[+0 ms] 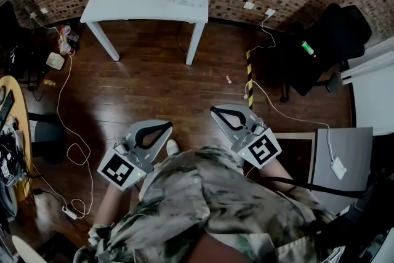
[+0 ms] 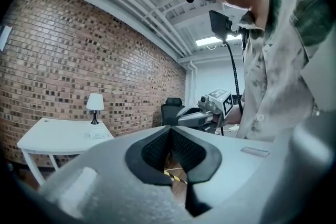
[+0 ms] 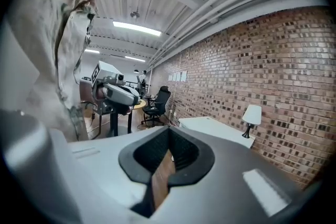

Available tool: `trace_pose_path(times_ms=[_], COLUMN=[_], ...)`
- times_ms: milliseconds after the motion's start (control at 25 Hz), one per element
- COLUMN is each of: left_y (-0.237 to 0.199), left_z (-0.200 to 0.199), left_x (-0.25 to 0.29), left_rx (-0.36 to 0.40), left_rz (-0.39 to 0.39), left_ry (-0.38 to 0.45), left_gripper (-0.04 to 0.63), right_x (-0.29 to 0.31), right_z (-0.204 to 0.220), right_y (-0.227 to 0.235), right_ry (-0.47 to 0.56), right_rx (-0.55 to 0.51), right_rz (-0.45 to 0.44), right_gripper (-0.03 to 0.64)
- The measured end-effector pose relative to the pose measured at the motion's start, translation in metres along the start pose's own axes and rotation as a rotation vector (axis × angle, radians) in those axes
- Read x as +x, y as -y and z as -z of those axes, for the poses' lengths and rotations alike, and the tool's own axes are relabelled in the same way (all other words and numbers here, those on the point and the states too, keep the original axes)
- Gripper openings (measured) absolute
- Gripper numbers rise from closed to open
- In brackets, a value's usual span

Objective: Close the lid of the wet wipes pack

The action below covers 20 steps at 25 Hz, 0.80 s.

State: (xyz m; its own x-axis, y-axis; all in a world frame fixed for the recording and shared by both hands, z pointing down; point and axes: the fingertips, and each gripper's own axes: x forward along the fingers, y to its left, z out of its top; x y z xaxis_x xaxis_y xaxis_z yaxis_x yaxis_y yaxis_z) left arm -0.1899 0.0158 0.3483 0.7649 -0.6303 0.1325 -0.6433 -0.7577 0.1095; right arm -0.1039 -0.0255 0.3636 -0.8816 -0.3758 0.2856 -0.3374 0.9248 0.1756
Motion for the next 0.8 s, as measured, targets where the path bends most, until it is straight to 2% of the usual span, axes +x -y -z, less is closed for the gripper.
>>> trace_pose_path(times_ms=[400,600,800], left_y=[0.086,0.152,0.216], left_z=[-0.014,-0.018,-0.01], left_x=[0.051,0.095,0.12], left_rx=[0.067,0.077,0.05], left_rz=[0.026,-0.017,-0.089], left_ry=[-0.016,-0.015,-0.032], left_gripper=[0.0,0.0,0.0], right_x=[-0.102,-0.182,-0.252], right_z=[0.021,0.052,0.094], right_y=[-0.01,-0.004,-0.001], right_ry=[0.031,0.028,0.009], right_rx=[-0.015,-0.022,0.009], right_rz=[0.021,0.01,-0.008], right_gripper=[0.006,0.006,0.006])
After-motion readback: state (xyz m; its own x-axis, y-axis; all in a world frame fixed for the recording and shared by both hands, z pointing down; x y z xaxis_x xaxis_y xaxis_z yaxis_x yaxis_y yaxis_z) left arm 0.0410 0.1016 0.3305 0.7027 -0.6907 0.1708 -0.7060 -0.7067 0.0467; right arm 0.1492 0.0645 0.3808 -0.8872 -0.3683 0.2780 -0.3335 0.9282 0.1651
